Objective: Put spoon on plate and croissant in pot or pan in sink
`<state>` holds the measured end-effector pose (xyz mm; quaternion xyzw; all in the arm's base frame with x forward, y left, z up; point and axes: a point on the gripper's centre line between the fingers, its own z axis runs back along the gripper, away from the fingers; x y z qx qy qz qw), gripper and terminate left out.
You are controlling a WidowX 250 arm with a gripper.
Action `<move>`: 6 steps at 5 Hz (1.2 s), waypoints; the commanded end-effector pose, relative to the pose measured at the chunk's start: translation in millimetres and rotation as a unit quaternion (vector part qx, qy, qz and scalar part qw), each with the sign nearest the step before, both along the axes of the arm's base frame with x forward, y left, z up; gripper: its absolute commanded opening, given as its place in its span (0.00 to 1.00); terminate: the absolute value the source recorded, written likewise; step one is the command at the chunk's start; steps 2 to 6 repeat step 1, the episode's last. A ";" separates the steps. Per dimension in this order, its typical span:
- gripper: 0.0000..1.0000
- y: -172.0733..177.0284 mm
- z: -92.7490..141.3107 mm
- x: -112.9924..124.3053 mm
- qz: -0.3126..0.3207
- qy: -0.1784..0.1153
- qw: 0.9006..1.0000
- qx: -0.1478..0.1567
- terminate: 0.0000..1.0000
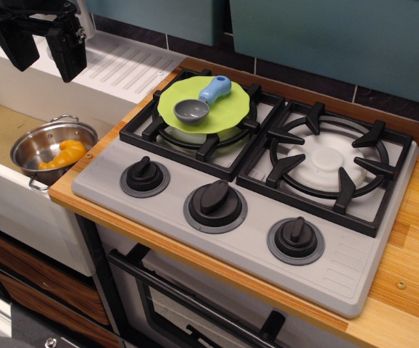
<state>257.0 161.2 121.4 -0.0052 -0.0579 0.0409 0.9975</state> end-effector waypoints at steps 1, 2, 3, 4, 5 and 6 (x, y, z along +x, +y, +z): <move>1.00 -1.4 23.3 7.2 -0.002 -0.036 0.999 0.024 1.00; 1.00 -1.4 23.3 7.2 -0.002 -0.036 0.999 0.024 1.00; 1.00 -1.4 23.3 7.2 -0.002 -0.036 0.999 0.024 1.00; 1.00 -1.4 23.3 7.2 -0.002 -0.036 0.999 0.024 1.00; 1.00 -1.4 23.3 7.2 -0.002 -0.036 0.999 0.024 1.00; 1.00 -1.4 23.3 7.2 -0.002 -0.036 0.999 0.024 1.00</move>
